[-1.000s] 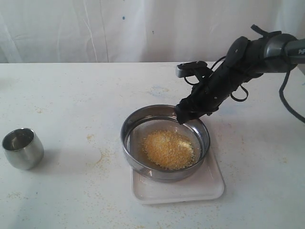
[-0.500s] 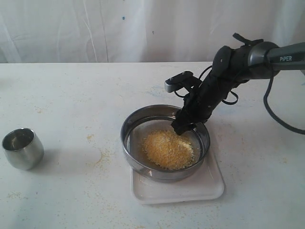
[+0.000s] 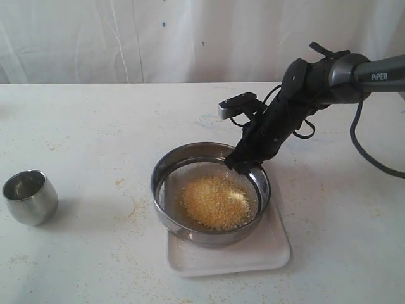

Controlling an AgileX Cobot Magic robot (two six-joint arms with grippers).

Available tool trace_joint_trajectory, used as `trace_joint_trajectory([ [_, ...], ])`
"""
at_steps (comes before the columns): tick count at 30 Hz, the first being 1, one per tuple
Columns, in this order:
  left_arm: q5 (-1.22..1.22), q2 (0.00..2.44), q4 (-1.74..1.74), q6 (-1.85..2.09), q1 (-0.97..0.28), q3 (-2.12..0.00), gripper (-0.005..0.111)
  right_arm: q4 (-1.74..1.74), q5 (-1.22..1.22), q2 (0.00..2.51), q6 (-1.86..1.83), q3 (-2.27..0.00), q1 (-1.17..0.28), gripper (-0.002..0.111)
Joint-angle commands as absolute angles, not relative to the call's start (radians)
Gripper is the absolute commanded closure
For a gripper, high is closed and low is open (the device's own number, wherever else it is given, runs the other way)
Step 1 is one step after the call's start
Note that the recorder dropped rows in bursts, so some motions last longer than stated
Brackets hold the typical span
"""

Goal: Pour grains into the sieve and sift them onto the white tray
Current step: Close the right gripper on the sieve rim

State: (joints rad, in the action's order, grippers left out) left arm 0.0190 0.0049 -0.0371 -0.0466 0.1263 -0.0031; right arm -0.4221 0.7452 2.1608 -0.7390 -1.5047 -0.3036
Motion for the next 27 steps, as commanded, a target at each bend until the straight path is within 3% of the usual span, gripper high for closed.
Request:
trace_joint_trajectory([
  [1,0.022,0.0,-0.045,-0.045,0.127,0.0,0.107,-0.381,0.761,2.156,-0.701,-1.504,-0.308,0.108],
  [12,0.022,0.0,-0.045,-0.045,0.127,0.0,0.107,-0.335,0.804,1.999,-0.622,-1.505,-0.308,0.108],
  [22,0.022,0.0,-0.045,-0.045,0.127,0.0,0.107,-0.261,1.044,1.96,-0.523,-1.505,-0.308,0.108],
  [27,0.022,0.0,-0.045,-0.045,0.127,0.0,0.107,-0.232,0.874,1.96,-0.342,-1.505,-0.298,0.108],
])
